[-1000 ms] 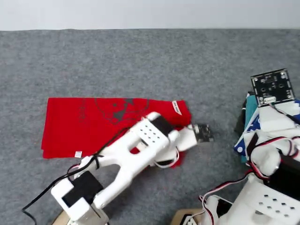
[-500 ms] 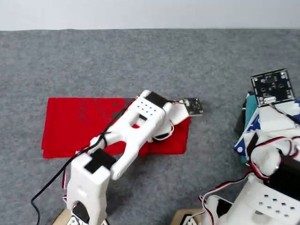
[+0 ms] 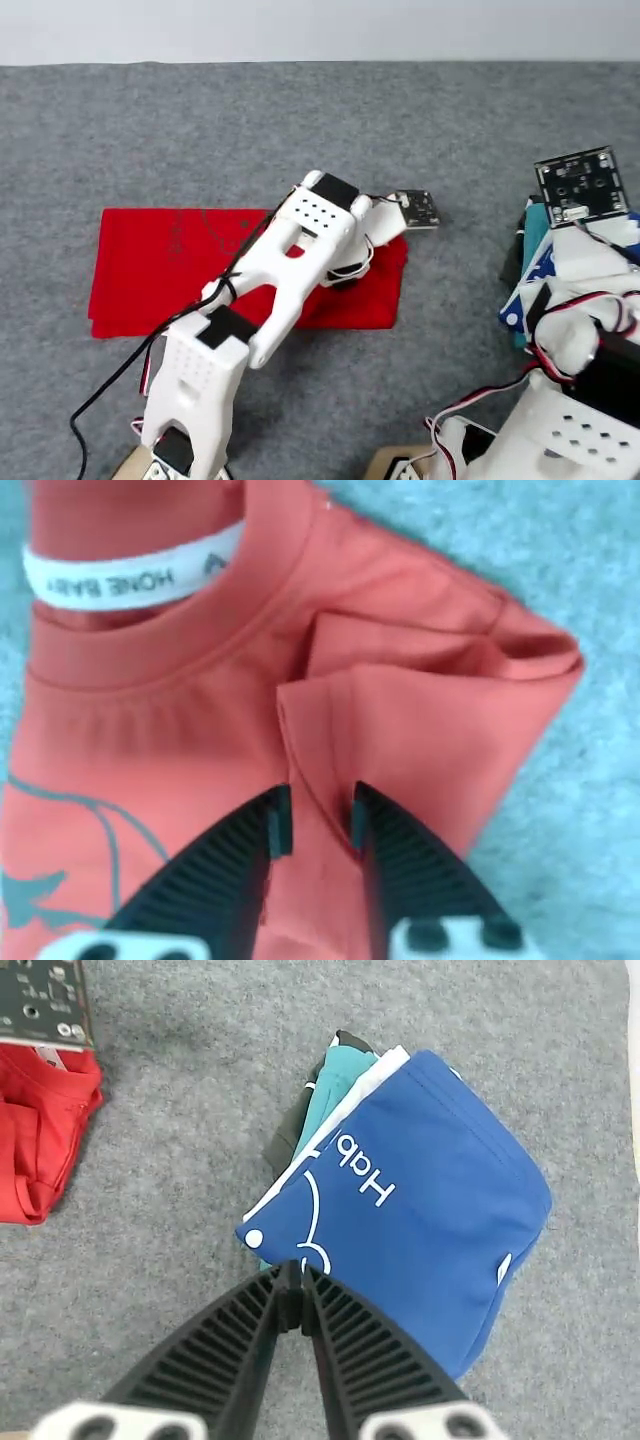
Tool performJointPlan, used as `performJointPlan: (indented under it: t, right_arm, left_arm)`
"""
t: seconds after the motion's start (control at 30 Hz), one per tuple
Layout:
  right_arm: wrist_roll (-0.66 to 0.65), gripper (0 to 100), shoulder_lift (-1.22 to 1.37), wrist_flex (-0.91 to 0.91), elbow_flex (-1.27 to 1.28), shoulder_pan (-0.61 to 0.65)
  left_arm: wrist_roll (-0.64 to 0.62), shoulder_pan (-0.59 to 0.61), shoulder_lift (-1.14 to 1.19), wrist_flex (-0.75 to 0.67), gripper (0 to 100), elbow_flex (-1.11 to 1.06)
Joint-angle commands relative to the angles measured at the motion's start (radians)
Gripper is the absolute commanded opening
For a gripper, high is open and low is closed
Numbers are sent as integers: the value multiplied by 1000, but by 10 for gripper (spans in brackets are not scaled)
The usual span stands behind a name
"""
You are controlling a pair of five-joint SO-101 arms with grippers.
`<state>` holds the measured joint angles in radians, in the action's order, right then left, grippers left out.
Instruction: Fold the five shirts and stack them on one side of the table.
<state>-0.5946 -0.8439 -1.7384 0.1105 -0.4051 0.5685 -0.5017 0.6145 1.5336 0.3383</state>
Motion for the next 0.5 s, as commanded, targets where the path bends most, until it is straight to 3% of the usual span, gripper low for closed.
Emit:
performJointPlan:
  t: [0.0, 0.23, 0.47]
  right_arm:
    - [-14, 10, -10, 5, -8, -13]
    - [-14, 10, -10, 5, -8, -13]
    - [-11, 10, -10, 5, -8, -13]
  left_arm:
    - [41, 43, 15, -29, 108, 44]
    - [61, 107, 29, 28, 108, 216]
    - [52, 34, 25, 224, 107, 420]
